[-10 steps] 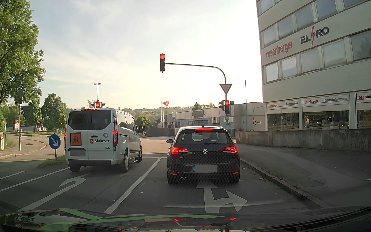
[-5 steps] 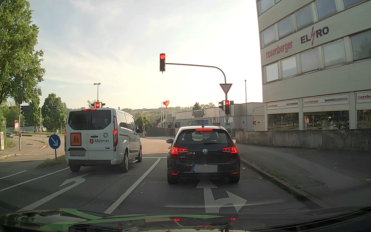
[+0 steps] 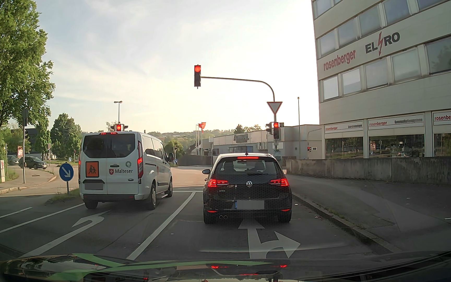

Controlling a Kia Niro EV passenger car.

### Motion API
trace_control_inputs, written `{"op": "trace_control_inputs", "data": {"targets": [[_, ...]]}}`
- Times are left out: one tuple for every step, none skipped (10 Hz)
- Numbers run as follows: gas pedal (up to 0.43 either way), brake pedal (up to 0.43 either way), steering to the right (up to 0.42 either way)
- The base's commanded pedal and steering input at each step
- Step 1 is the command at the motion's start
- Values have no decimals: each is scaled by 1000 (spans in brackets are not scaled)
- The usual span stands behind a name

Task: Follow the waypoints while adhering to traffic rules and regulations

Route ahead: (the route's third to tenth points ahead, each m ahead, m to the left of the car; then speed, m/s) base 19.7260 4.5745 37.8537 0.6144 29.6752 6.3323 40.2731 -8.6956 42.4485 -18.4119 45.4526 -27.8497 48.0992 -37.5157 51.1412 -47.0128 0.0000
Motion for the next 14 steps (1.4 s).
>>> {"op": "trace_control_inputs", "data": {"targets": [[0, 537, -21], [0, 537, -21], [0, 537, -21], [0, 537, -21], [0, 537, -21], [0, 537, -21], [0, 537, -21], [0, 543, -21], [0, 537, -21], [0, 537, -21], [0, 543, -21], [0, 537, -21], [0, 537, -21], [0, 537, -21]]}}
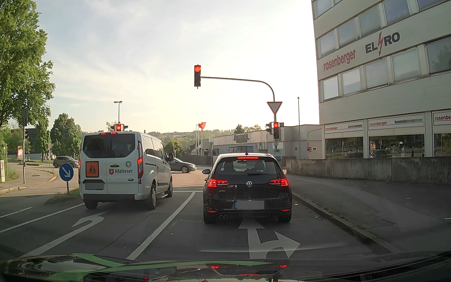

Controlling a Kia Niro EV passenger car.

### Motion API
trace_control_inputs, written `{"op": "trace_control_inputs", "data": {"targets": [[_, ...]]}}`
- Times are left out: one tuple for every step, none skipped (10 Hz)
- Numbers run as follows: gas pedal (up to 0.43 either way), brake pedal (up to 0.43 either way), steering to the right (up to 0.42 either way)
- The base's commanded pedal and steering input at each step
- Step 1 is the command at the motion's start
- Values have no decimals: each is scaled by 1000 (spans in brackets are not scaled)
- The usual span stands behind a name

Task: Follow the waypoints while adhering to traffic rules and regulations

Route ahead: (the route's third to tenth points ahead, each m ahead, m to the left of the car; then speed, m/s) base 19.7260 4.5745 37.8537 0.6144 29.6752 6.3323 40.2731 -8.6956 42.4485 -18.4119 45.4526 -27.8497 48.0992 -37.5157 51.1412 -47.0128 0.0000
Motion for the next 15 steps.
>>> {"op": "trace_control_inputs", "data": {"targets": [[0, 537, -21], [0, 537, -21], [0, 537, -21], [0, 530, -21], [0, 530, -21], [0, 530, -21], [0, 530, -21], [0, 530, -21], [0, 524, -21], [0, 524, -21], [0, 524, -21], [0, 524, -21], [0, 524, -21], [0, 524, -21], [0, 524, -21]]}}
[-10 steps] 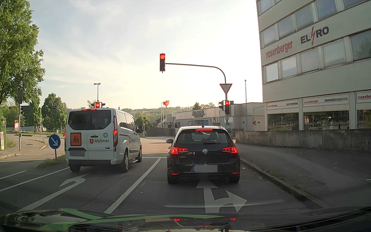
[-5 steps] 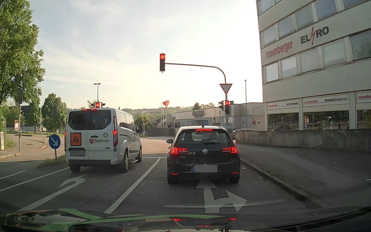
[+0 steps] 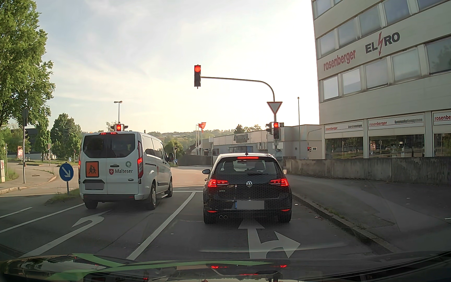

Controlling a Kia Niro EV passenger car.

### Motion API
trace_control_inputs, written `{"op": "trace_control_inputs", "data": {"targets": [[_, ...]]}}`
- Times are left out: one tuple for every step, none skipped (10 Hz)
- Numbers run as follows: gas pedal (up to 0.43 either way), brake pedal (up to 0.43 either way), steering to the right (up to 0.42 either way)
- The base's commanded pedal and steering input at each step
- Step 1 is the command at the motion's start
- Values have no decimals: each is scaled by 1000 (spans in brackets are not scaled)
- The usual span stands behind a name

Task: Follow the waypoints while adhering to traffic rules and regulations

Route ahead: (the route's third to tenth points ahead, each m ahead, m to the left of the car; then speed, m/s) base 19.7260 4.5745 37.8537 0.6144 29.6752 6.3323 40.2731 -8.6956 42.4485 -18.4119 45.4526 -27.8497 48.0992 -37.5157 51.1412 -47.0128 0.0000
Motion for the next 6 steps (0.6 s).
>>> {"op": "trace_control_inputs", "data": {"targets": [[0, 524, -21], [0, 524, -21], [0, 524, -21], [0, 524, -21], [0, 524, -21], [0, 524, -21]]}}
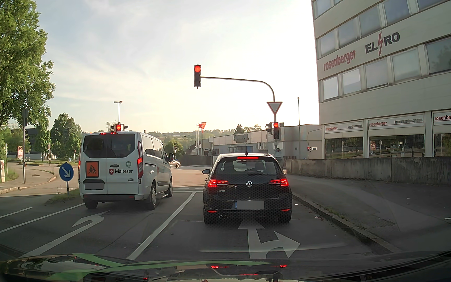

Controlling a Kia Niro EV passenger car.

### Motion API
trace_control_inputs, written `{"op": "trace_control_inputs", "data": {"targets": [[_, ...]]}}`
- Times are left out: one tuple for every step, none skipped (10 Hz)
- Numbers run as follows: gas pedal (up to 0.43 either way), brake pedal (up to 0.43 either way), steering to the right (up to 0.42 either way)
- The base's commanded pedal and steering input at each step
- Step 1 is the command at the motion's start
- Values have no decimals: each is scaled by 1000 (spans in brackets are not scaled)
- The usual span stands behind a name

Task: Follow the waypoints while adhering to traffic rules and regulations

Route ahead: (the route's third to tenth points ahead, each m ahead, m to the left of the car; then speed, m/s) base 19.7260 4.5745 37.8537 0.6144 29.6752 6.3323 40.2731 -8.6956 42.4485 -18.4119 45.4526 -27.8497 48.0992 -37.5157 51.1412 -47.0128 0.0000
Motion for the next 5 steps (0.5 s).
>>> {"op": "trace_control_inputs", "data": {"targets": [[0, 524, -21], [0, 524, -21], [0, 524, -21], [0, 524, -21], [0, 524, -21]]}}
